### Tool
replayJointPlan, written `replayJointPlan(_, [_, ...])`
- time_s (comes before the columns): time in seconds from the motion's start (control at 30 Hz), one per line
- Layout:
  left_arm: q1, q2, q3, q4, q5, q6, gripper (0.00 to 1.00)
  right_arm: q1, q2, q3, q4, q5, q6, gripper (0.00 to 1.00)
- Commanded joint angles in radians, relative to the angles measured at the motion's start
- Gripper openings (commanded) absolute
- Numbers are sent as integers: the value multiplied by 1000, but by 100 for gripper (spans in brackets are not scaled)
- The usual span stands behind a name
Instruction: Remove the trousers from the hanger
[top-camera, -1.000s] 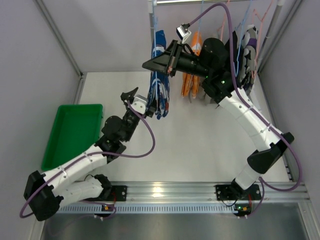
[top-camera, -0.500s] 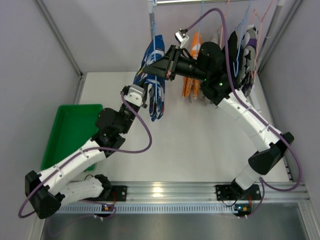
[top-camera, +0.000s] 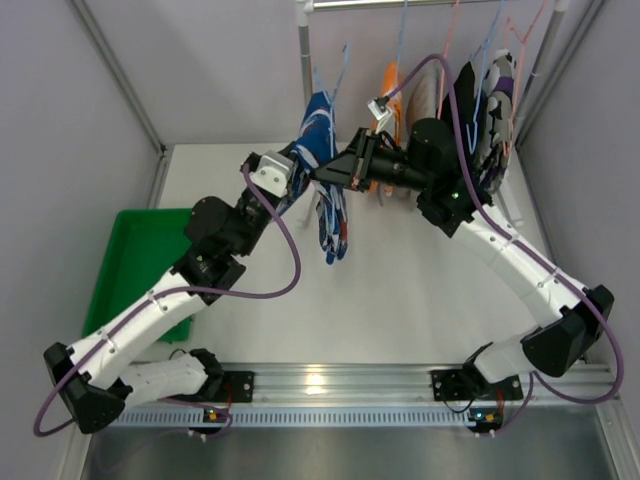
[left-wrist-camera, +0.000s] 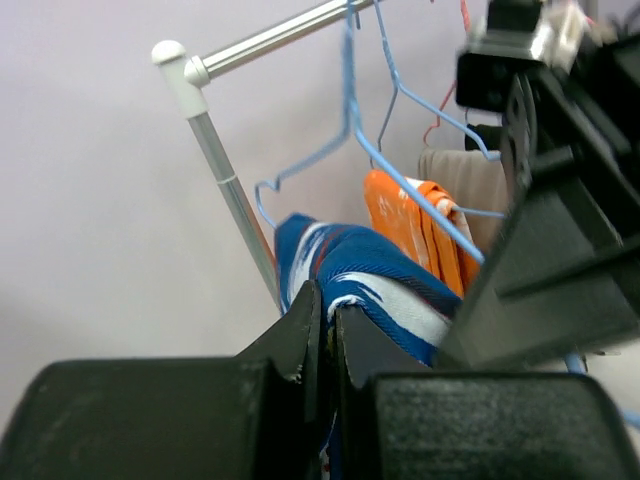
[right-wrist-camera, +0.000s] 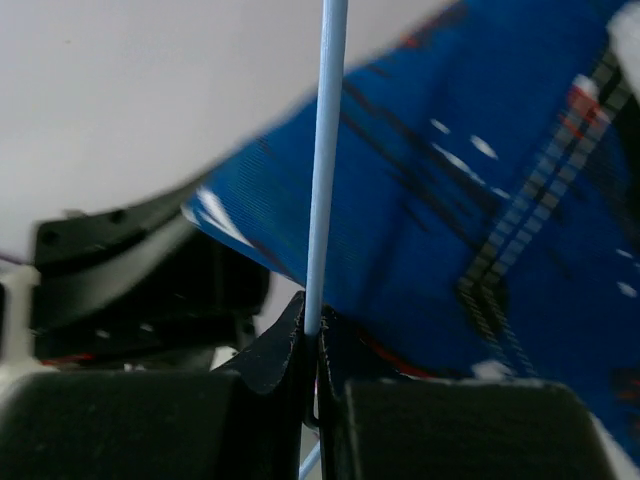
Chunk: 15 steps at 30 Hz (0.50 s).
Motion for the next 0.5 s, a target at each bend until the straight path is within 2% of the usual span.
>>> replayJointPlan(0.0, [-2,-17,139,144,20,28,0,-39,-68,-66,33,11,-93,0])
replayJointPlan(0.13, [-2,-5,233,142,14,22,0,-85,-119,-147,7,13,-133,0])
replayJointPlan(0.27, [-4,23,332,69,-4,-73,0,-99,-144,-199,-6,24,-196,0])
replayJointPlan(0.47, [-2,81,561,4,-19,-140,0,-100,-144,-224,-47,42,-259,0])
